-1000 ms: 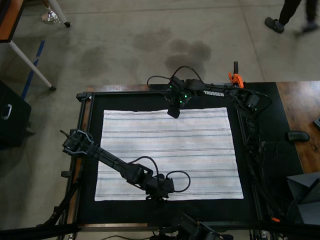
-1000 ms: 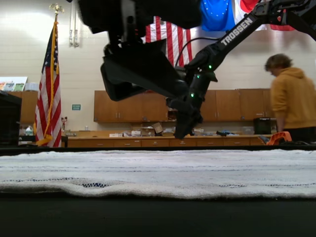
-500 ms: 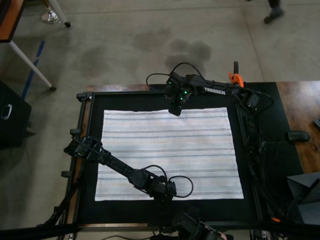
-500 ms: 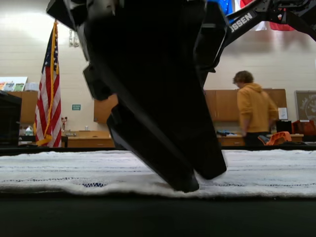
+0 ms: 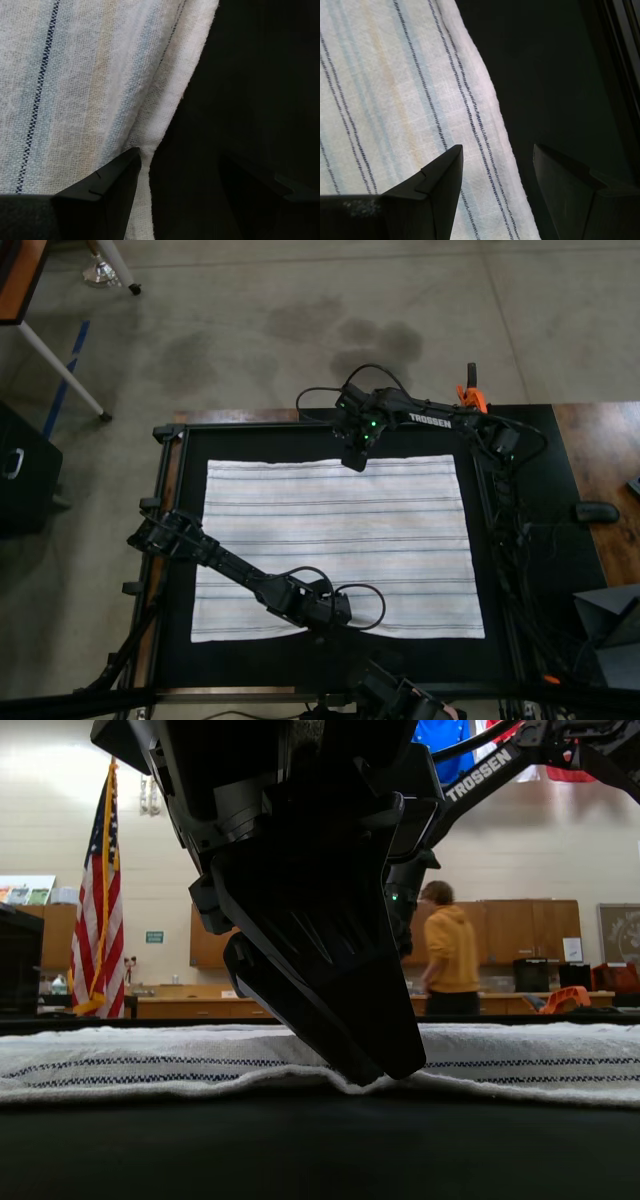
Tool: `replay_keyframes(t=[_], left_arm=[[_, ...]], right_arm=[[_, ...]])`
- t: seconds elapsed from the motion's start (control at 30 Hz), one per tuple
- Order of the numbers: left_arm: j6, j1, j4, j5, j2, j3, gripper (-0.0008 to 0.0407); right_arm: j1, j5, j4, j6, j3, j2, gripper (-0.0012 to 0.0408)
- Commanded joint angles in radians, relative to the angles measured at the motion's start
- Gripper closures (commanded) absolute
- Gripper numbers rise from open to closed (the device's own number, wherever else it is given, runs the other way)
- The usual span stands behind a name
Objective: Fold the towel
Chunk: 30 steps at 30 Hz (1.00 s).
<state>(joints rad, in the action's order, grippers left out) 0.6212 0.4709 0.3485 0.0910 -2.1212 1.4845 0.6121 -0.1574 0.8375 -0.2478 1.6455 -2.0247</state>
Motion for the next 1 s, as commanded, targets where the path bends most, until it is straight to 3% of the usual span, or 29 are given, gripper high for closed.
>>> replay_keyframes(t=[0.0, 0.13, 0.33, 0.37, 0.5, 0.67, 0.97], left_arm=[[-0.011, 0.005, -0.005, -0.001, -0.003, 0.0, 0.0187], [-0.01, 0.01, -0.004, 0.023, -0.018, 0.0, 0.0226], [-0.011, 0.01, -0.003, 0.098, -0.02, 0.0, 0.0392], [-0.011, 0.01, -0.003, 0.113, -0.019, 0.0, 0.0404], [-0.014, 0.01, 0.002, 0.119, -0.019, 0.0, 0.038], [-0.034, 0.012, 0.014, 0.12, -0.023, 0.0, 0.0403], [-0.029, 0.039, 0.075, 0.112, 0.015, 0.01, 0.04]], right_arm=[[0.0, 0.0, -0.007, 0.0, 0.0, 0.0, 0.0208], [0.0, 0.0, -0.008, 0.001, -0.001, 0.0, 0.0208], [0.0, 0.0, -0.008, 0.001, -0.001, 0.0, 0.0208], [0.0, 0.0, -0.007, 0.001, -0.001, 0.0, 0.0208], [0.0, 0.0, -0.007, 0.001, -0.001, 0.0, 0.0208], [0.0, 0.0, -0.007, 0.0, -0.001, 0.0, 0.0208], [0.0, 0.0, -0.006, 0.002, -0.001, 0.0, 0.0208]])
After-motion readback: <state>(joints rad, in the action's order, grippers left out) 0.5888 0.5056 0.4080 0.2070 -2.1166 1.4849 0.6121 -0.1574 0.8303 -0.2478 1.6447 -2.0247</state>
